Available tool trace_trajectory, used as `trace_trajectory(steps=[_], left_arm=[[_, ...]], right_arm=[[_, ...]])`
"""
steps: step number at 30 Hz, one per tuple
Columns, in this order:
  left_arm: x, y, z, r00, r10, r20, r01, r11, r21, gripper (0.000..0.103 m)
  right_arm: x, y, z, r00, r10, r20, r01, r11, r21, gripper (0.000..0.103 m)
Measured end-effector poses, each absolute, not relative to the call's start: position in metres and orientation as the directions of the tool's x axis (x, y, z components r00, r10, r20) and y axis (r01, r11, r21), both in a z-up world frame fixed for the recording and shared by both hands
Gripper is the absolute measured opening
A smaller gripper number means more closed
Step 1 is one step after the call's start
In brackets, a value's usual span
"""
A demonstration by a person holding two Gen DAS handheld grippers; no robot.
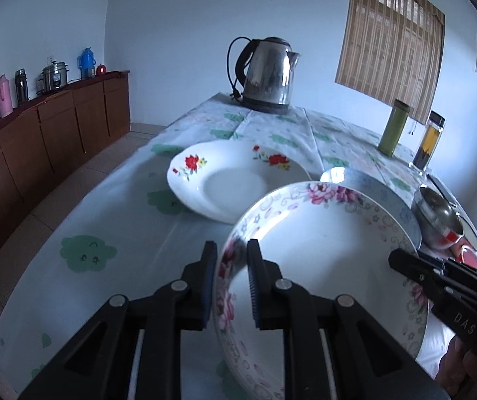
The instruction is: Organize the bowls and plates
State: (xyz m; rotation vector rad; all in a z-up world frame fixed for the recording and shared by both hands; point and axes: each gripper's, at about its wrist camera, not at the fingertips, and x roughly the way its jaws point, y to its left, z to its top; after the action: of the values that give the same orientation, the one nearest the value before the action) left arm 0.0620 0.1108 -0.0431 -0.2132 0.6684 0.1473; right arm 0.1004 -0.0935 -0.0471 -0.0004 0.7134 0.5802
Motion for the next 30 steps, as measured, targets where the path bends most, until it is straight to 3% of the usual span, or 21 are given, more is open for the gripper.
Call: trace_trajectory(steps=[16,30], left_arm=[[0.095,0.107,-0.002,0.826,0.052,-0.562,-0.187,0.965,-0.185,0.016],[0.125,0.086,0.01,0.825,0.054,-0.562,-0.155,0.979,-0.133,0.015]], right_arm=[[0.143,-0.102,0.015,0.663,0.536,-0.522,-0.521,0.831,0.192,0.015],[0.158,-0.118,0.011,0.718,0.488,-0.496,-0.463,0.867,0.184,0.015]])
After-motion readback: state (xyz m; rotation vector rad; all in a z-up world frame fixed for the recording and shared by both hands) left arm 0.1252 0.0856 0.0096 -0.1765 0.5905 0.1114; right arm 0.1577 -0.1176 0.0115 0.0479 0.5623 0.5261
